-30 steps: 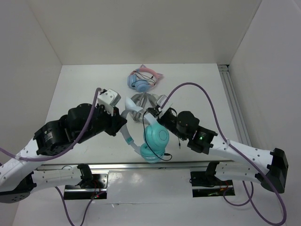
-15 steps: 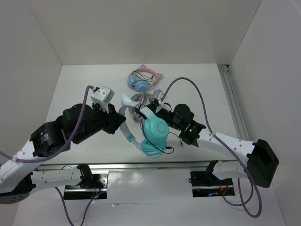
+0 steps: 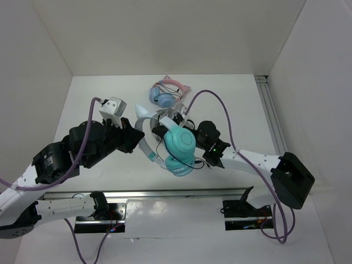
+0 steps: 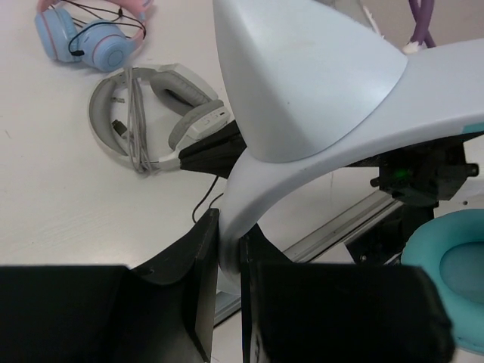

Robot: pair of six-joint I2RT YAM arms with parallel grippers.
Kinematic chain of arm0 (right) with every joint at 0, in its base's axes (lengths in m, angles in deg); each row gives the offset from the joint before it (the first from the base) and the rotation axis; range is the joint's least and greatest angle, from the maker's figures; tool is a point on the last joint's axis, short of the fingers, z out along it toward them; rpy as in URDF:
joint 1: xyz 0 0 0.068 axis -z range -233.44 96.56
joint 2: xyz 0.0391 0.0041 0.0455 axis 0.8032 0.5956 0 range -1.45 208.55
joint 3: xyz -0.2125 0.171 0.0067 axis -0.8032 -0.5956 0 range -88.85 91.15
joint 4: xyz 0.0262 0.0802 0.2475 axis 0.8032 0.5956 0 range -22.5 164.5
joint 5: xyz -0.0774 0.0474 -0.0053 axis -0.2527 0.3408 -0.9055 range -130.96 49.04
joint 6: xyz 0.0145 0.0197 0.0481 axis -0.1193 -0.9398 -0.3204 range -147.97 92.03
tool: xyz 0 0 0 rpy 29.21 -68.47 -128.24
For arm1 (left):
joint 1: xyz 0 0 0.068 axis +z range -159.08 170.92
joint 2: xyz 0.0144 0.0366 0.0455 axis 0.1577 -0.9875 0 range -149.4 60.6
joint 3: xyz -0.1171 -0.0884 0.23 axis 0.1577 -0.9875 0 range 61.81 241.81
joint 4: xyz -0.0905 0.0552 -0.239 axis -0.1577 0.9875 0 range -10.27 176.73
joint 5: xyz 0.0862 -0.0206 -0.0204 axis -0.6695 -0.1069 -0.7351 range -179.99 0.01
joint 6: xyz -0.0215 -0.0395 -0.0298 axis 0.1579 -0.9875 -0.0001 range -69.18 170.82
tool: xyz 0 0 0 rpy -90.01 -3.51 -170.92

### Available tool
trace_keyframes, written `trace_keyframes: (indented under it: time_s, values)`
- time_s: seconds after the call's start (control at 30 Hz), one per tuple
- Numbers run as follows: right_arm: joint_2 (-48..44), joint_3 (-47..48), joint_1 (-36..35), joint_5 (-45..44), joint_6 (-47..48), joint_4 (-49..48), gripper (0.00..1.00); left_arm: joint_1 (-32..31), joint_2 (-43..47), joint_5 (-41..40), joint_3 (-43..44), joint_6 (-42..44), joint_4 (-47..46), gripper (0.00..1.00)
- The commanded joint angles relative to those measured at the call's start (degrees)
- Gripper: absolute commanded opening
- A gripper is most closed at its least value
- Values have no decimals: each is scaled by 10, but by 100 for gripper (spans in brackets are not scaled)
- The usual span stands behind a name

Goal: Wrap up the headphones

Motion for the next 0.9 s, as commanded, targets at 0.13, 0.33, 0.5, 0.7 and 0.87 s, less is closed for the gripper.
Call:
trace_keyframes:
  time_s: [0.13, 0.33, 0.5, 0.7, 0.87]
  values:
    - [54, -26, 5, 17, -49, -111, 16, -2, 34, -88, 30, -85, -78, 0]
    - [99, -32, 5, 31, -74, -154, 16, -2, 34, -149, 30, -109, -72, 0]
    - [128, -51, 5, 42, -88, -189, 16, -2, 40, -202, 37, -131, -72, 0]
    - [160, -88, -1, 54, -114, -249, 13, -2, 28, -261, 61, -136, -64, 0]
    - [172, -111, -13, 49, -119, -267, 12, -2, 16, -310, 81, -129, -59, 0]
